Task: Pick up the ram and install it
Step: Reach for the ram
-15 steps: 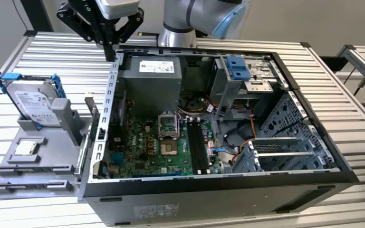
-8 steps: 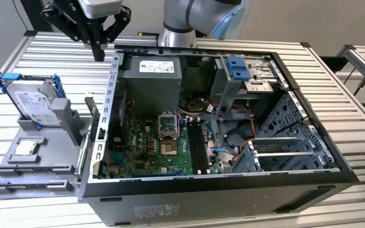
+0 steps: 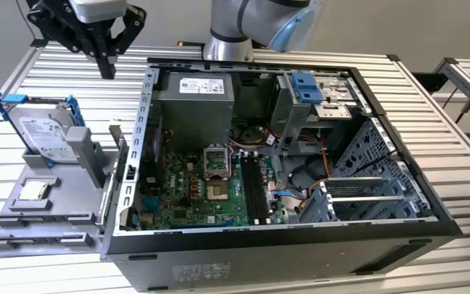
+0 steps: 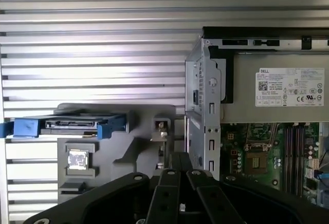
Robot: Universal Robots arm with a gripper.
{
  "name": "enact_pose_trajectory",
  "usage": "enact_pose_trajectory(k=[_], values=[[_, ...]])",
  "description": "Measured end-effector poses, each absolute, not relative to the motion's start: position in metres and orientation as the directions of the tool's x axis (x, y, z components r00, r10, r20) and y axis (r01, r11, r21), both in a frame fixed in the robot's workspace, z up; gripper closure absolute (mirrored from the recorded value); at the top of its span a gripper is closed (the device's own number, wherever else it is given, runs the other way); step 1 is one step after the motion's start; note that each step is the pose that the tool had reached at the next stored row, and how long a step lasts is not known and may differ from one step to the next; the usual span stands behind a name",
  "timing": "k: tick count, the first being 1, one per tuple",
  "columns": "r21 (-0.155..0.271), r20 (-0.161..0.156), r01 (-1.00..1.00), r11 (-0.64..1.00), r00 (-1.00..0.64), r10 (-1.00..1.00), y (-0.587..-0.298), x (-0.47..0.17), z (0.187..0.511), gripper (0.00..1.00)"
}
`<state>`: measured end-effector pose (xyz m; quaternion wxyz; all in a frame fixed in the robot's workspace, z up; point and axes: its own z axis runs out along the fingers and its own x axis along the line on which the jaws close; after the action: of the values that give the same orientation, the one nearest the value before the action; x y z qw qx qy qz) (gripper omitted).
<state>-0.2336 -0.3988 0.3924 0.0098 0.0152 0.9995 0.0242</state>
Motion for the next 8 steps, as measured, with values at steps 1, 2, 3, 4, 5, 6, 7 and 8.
enact_pose_trajectory(k=[1,2,3,4,5,6,7,8], values=[[0.049,-0.019,0.029,0.998,-0.999,0.03,-0.399,-0.237,0.392,1.0],[0.049,-0.019,0.029,0.998,-0.999,0.03,-0.399,-0.241,0.392,1.0],[0.049,-0.019,0.028,0.998,-0.999,0.029,-0.399,-0.244,0.392,1.0],[0.049,-0.019,0.028,0.998,-0.999,0.029,-0.399,-0.248,0.392,1.0],[0.049,-0.019,0.028,0.998,-0.999,0.028,-0.399,-0.251,0.392,1.0],[0.049,-0.019,0.027,0.998,-0.999,0.028,-0.399,-0.254,0.392,1.0],[0.049,-0.019,0.026,0.998,-0.999,0.027,-0.399,-0.258,0.392,1.0],[0.049,-0.019,0.026,0.998,-0.999,0.027,-0.399,-0.261,0.392,1.0]])
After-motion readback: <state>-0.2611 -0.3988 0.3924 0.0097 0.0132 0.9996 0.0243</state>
